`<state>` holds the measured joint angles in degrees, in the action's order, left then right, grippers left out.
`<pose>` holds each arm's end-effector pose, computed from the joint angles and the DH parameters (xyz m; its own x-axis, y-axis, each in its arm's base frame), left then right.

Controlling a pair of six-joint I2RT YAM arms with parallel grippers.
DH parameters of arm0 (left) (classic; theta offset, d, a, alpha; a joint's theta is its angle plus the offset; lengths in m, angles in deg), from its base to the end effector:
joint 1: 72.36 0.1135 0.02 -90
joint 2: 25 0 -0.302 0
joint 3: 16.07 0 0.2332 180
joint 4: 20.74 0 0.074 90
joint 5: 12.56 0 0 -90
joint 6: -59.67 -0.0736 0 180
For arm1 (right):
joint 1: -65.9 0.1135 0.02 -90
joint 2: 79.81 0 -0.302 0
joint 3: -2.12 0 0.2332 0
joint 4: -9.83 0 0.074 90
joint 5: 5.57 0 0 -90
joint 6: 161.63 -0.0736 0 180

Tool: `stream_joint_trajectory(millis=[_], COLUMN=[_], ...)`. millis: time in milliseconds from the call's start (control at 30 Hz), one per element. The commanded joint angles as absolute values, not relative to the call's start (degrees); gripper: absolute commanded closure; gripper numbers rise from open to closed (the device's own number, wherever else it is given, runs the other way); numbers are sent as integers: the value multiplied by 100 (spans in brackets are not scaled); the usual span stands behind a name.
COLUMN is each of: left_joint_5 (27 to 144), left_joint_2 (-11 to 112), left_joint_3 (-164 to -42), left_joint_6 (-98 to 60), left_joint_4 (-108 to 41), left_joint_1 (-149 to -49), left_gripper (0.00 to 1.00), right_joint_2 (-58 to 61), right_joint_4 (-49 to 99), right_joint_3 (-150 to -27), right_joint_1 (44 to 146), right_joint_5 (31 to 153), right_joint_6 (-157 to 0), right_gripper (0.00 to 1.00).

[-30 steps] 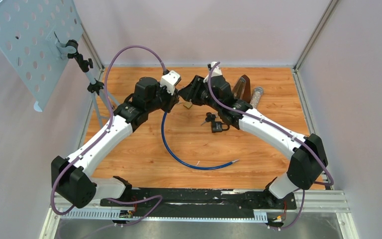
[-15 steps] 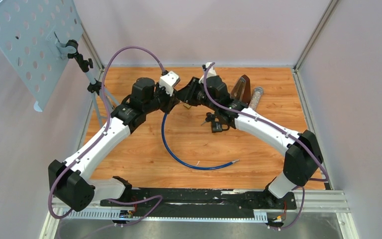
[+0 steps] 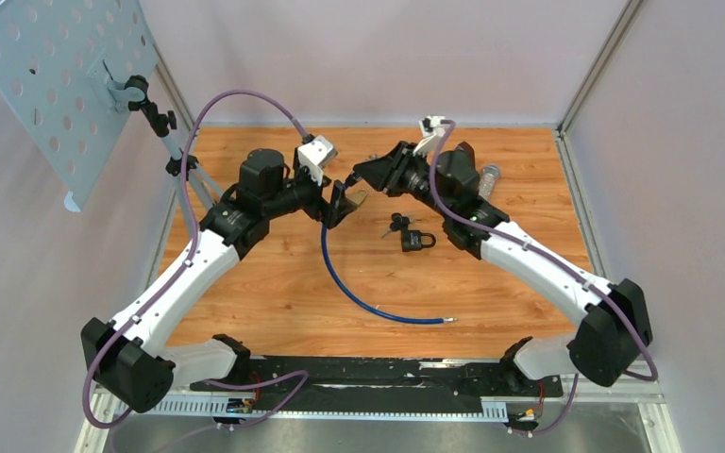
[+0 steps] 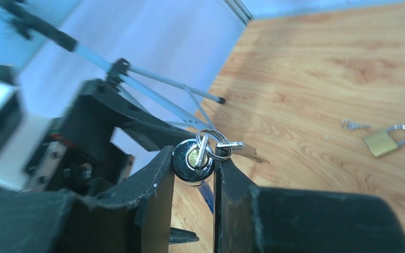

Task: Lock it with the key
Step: Pick up the lock from the center of the board.

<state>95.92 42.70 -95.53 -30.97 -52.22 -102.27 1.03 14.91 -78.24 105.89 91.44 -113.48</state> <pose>0.2216 -0.1544 0.3919 -0.2843 0.1758 -0.9425 0.7348 0.6714 -0.0964 0.2635 0.2328 0.3954 -0.5429 0.4089 -0.7335 -0.4949 0.5498 0.6729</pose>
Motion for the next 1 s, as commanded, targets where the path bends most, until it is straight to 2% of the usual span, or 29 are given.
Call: stream_joint_trajectory(millis=[0, 133, 333, 400, 533, 567, 600, 633, 700, 767, 800, 967], left_joint_5=[11119, 12285, 12909, 12999, 13177, 13196, 13199, 13190, 13136, 12976, 12852, 11726], left_joint_2=[4285, 4460, 4514, 4547, 4634, 4649, 4652, 4658, 4674, 4678, 4675, 4643], left_joint_3=[-9946, -10196, -10350, -10382, -10393, -10360, -10337, -10293, -10269, -10297, -10349, -10708], left_joint_6=[-2589, -2084, -1678, -1638, -1622, -1629, -1640, -1647, -1661, -1714, -1745, -1900], left_joint_4=[-5180, -4995, -4579, -4552, -4605, -4617, -4632, -4630, -4661, -4734, -4817, -5113], left_joint_1=[-9972, -9724, -9706, -9706, -9706, -9706, -9706, -9706, -9706, -9706, -9699, -9699], left_gripper=[9, 19, 30, 39, 65, 76, 83, 95, 100, 100, 100, 100], right_joint_2=[-594, -766, -766, -750, -738, -738, -731, -730, -727, -736, -738, -883], right_joint_4=[275, 200, -1, -37, -73, -69, -56, -21, 53, 174, 239, 470], right_joint_3=[-7662, -7599, -7581, -7581, -7564, -7571, -7564, -7563, -7563, -7563, -7569, -7514], right_joint_1=[10399, 10338, 10334, 10334, 10334, 10334, 10334, 10334, 10334, 10334, 10330, 10334], right_joint_5=[10111, 10458, 10699, 10732, 10739, 10725, 10691, 10645, 10586, 10501, 10465, 10243], right_joint_6=[-11060, -11049, -11170, -11230, -11293, -11298, -11320, -11355, -11394, -11436, -11449, -11342], right_gripper=[100, 100, 100, 100, 100, 100, 100, 100, 100, 100, 97, 53])
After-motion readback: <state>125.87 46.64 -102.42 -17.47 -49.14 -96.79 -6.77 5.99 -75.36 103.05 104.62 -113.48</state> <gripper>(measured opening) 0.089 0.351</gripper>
